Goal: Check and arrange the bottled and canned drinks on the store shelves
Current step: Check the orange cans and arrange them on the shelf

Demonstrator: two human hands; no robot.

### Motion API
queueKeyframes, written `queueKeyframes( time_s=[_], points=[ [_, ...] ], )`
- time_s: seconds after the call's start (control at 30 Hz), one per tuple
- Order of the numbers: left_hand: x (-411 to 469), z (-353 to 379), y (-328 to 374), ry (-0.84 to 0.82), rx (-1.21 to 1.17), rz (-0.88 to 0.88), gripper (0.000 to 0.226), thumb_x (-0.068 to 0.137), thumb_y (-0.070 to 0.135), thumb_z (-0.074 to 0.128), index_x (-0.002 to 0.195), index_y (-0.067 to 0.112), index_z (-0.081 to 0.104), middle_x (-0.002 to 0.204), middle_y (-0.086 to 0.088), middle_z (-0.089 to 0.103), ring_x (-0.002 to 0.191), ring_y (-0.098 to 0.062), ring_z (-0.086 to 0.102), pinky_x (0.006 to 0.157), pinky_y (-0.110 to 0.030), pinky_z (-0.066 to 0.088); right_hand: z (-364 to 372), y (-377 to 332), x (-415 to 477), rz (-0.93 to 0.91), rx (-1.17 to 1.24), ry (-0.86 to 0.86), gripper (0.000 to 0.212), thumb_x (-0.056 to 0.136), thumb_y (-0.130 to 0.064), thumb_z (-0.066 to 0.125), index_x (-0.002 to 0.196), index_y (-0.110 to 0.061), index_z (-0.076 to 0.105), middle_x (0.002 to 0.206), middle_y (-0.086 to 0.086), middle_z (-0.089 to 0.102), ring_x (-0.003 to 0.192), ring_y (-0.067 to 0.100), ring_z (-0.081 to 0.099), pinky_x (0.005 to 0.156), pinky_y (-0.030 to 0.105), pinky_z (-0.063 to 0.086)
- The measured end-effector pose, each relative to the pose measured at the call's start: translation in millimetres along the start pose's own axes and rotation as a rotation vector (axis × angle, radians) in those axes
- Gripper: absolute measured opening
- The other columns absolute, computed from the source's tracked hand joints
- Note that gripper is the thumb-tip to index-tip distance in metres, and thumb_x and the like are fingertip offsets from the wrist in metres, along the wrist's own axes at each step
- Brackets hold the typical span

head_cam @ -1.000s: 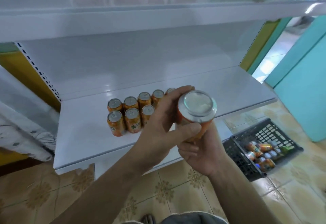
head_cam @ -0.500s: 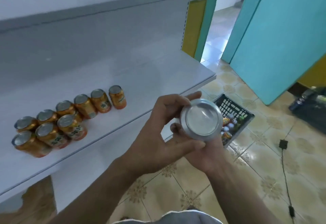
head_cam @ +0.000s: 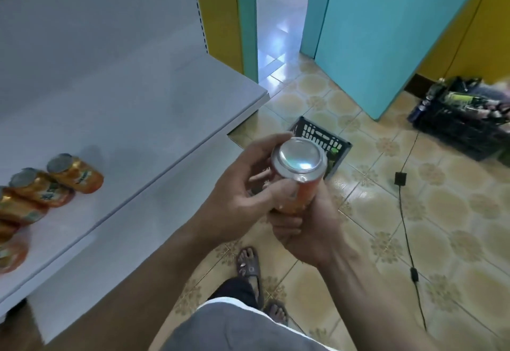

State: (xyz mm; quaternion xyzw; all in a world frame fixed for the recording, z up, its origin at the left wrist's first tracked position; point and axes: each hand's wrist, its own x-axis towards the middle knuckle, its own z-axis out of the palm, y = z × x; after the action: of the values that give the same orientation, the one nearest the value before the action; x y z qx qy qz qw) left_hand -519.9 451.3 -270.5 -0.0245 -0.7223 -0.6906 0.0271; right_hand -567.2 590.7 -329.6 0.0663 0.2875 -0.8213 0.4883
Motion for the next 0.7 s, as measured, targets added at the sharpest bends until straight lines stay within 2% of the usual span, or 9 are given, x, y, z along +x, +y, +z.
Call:
queueKeyframes(
  time_s=[0.07, 0.17, 0.27, 0.37, 0.5, 0.57, 0.63, 0.7],
  points=[
    [26, 4, -12, -0.025, -0.036, -0.056, 0.053, 0.088, 0.014, 0.066, 0.137, 0.017, 0.048, 0.130, -0.002, 0.062, 0.123, -0.019, 0.060, 0.098, -0.031, 0.051, -14, -14, 9, -0.002, 0.015, 0.039, 0.065, 0.090, -0.067, 0.040, 0.089, -0.012, 0.075, 0.059, -0.002, 0.056, 0.036, 0.002, 0.034, 0.036, 0.015, 0.018],
    [70, 11, -31, -0.067, -0.089, -0.123, 0.050, 0.086, 0.013, 0.062, 0.134, 0.018, 0.049, 0.125, -0.003, 0.064, 0.115, -0.011, 0.063, 0.088, -0.020, 0.051, -36, -41, 27, -0.015, 0.035, 0.146, 0.063, 0.087, -0.067, 0.045, 0.102, -0.009, 0.065, 0.063, 0.002, 0.056, 0.035, 0.003, 0.033, 0.034, 0.014, 0.020],
    [116, 15, -51, -0.081, -0.137, -0.190, 0.046, 0.084, 0.019, 0.063, 0.128, 0.026, 0.052, 0.120, 0.003, 0.066, 0.109, -0.007, 0.065, 0.084, -0.019, 0.051, -57, -69, 50, -0.010, 0.060, 0.246, 0.062, 0.084, -0.070, 0.048, 0.098, -0.012, 0.064, 0.067, 0.006, 0.056, 0.036, 0.005, 0.032, 0.034, 0.015, 0.019],
    [159, 18, -77, -0.089, -0.184, -0.290, 0.044, 0.085, 0.021, 0.065, 0.128, 0.028, 0.055, 0.122, -0.003, 0.066, 0.107, -0.009, 0.066, 0.081, -0.020, 0.053, -80, -93, 73, 0.023, 0.099, 0.357, 0.060, 0.088, -0.071, 0.047, 0.091, -0.013, 0.065, 0.069, 0.010, 0.056, 0.036, 0.006, 0.030, 0.035, 0.016, 0.016],
    [201, 20, -122, -0.089, -0.186, -0.460, 0.048, 0.089, 0.024, 0.069, 0.135, 0.024, 0.055, 0.126, 0.001, 0.067, 0.114, -0.007, 0.065, 0.087, -0.020, 0.053, -120, -113, 96, 0.138, 0.127, 0.506, 0.053, 0.091, -0.063, 0.046, 0.089, -0.012, 0.064, 0.070, 0.009, 0.057, 0.035, 0.006, 0.033, 0.032, 0.014, 0.024],
    [216, 24, -153, -0.050, -0.130, -0.539, 0.046, 0.087, 0.035, 0.072, 0.130, 0.029, 0.058, 0.127, 0.006, 0.066, 0.116, -0.006, 0.063, 0.094, -0.025, 0.053, -150, -122, 110, 0.186, 0.091, 0.608, 0.056, 0.088, -0.065, 0.052, 0.099, -0.011, 0.066, 0.073, 0.008, 0.061, 0.038, 0.007, 0.039, 0.032, 0.015, 0.033],
    [227, 27, -190, -0.010, -0.016, -0.646, 0.040, 0.087, 0.044, 0.071, 0.124, 0.036, 0.057, 0.127, 0.011, 0.064, 0.116, -0.004, 0.060, 0.101, -0.031, 0.051, -184, -132, 125, 0.236, -0.019, 0.726, 0.067, 0.087, -0.068, 0.055, 0.115, -0.008, 0.067, 0.085, 0.011, 0.066, 0.048, 0.010, 0.047, 0.038, 0.017, 0.039],
    [238, 33, -231, 0.044, 0.124, -0.778, 0.036, 0.091, 0.040, 0.068, 0.125, 0.034, 0.056, 0.129, 0.009, 0.061, 0.116, -0.007, 0.058, 0.104, -0.036, 0.048, -221, -144, 144, 0.267, -0.171, 0.816, 0.069, 0.090, -0.065, 0.055, 0.123, -0.005, 0.065, 0.095, 0.012, 0.067, 0.062, 0.013, 0.054, 0.049, 0.020, 0.041]
  ],
)
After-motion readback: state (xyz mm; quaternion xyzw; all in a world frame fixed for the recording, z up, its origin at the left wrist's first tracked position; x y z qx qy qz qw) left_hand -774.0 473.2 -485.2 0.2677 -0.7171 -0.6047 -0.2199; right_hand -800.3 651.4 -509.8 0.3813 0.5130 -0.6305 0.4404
